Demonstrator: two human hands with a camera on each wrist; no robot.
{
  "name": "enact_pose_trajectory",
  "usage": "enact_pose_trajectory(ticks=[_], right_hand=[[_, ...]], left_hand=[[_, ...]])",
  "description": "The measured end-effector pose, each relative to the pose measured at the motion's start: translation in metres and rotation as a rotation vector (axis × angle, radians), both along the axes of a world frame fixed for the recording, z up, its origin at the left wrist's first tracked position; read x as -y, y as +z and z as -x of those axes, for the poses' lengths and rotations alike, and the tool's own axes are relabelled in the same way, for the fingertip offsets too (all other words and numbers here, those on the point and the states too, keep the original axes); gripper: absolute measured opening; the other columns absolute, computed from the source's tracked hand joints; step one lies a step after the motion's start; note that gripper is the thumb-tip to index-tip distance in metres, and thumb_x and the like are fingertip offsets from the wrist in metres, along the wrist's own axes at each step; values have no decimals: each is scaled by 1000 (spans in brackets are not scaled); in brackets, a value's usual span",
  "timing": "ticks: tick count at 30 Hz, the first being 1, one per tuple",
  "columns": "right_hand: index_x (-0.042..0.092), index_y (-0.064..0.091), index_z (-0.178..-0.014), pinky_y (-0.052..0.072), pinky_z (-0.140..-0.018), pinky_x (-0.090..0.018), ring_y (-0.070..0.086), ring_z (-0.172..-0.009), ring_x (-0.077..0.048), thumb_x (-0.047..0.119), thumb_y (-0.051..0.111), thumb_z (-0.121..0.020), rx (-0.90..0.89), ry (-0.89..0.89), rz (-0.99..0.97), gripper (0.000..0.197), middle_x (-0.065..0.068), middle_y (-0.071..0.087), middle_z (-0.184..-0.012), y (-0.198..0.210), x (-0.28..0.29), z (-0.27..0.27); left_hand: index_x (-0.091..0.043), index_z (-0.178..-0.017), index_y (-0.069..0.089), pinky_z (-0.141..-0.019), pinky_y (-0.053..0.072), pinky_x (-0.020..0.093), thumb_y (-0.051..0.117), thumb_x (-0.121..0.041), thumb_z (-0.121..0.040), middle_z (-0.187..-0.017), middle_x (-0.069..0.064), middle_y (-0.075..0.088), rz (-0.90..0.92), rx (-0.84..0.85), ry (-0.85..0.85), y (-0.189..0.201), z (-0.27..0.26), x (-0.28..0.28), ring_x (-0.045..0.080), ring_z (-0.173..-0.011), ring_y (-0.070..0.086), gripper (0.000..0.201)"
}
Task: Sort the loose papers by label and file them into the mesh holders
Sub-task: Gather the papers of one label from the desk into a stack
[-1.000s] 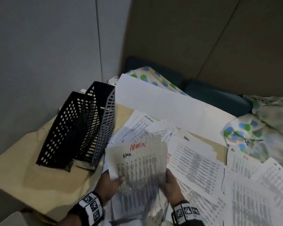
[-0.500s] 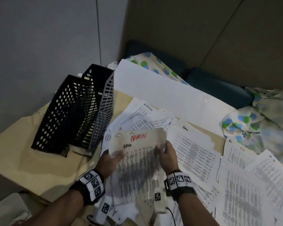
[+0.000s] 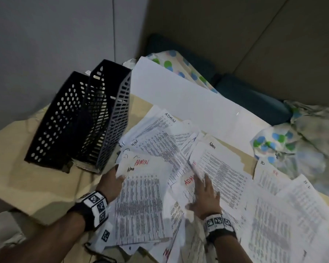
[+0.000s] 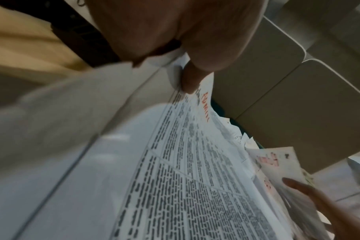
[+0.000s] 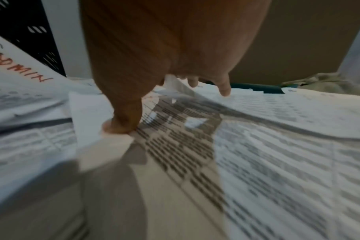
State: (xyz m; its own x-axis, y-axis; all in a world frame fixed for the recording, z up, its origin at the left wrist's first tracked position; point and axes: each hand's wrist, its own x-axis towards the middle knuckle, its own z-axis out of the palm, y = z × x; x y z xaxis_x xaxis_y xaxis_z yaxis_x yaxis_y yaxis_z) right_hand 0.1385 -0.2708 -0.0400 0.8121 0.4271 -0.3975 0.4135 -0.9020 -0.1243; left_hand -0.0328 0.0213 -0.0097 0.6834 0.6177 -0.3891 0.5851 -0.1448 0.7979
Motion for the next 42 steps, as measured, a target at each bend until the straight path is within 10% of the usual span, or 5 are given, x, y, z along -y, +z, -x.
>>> enact_pose_trajectory(ticks=[4, 9, 22, 34, 42], right_hand=[[29, 28, -145, 40, -106, -47, 41, -134, -22, 38, 53, -90, 53, -19, -39, 61, -4, 25, -156, -5, 9, 0], [14, 64, -99, 51, -51, -31, 65, -61, -22, 16, 66, -78, 246, 178, -52, 21, -4, 69, -104, 9, -3, 1], [9, 64, -82, 50, -40, -23, 61, -56, -17, 5, 77, -66, 135, 228, 29, 21, -4, 62, -77, 6, -35, 44], [10, 62, -123, 49, -87, -28, 67, -94, -23, 23, 61, -88, -197, 24, -669, 37, -11, 67, -110, 73, -154, 88], [21, 42, -142, 50, -99, -32, 63, -113, -17, 10, 62, -90, -660, -44, -686, 57, -1, 63, -123, 68, -143, 82]], left_hand=[[-16, -132, 46, -102, 37, 33, 46, -9, -95, -135, 9, 55, 48, -90, -51, -8, 3, -2, 29, -123, 50, 37], [-17, -132, 45, -94, 39, 31, 44, -10, -96, -131, 11, 57, 25, -115, -15, -8, -1, -1, 31, -118, 53, 37], [-18, -137, 38, -94, 33, 28, 40, -9, -97, -139, 10, 50, 42, -39, -23, -9, 6, 6, 32, -125, 48, 42], [-16, -128, 50, -109, 36, 42, 41, -31, -97, -130, 5, 56, 123, 258, 2, 11, 0, 30, 22, -123, 51, 36], [-24, -107, 60, -59, 45, 24, 59, -16, -87, -84, -1, 66, 23, 66, 66, 6, 16, 34, 16, -71, 61, 22]])
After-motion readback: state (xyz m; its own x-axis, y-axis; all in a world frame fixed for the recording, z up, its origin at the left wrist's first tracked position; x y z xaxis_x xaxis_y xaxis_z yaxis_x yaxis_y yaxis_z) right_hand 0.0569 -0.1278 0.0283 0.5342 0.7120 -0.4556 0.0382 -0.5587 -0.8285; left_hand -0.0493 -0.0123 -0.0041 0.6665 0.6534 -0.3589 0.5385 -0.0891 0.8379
